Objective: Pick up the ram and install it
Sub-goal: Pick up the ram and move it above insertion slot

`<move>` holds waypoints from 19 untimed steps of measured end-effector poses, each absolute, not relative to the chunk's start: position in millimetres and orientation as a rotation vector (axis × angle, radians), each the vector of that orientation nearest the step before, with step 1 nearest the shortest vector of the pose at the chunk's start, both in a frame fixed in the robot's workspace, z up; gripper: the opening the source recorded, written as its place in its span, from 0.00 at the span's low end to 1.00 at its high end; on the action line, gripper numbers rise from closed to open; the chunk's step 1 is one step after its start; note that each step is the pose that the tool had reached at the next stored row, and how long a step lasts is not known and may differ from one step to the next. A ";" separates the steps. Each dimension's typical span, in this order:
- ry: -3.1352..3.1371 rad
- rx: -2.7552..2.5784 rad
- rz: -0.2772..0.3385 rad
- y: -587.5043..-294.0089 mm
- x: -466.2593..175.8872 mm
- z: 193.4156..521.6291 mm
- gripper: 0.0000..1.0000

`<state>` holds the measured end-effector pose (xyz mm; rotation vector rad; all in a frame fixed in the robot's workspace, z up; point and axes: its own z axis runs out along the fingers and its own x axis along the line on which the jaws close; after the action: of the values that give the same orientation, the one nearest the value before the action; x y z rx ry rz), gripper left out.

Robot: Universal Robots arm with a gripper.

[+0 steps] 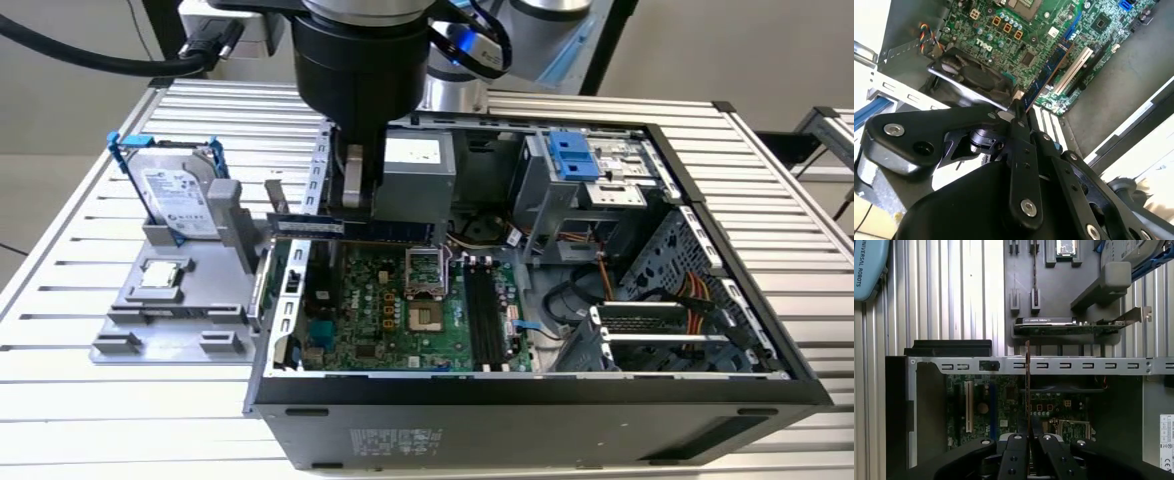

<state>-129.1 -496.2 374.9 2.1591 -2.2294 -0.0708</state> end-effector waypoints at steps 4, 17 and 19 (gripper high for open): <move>-2.229 2.159 -0.071 -496.1 -128.5 375.0 0.00; -2.244 2.174 -0.041 -496.1 -126.9 374.9 0.00; -2.244 2.173 -0.041 -496.1 -124.6 375.0 0.00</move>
<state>-124.6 -496.1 375.0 2.1734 -2.2439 -0.0411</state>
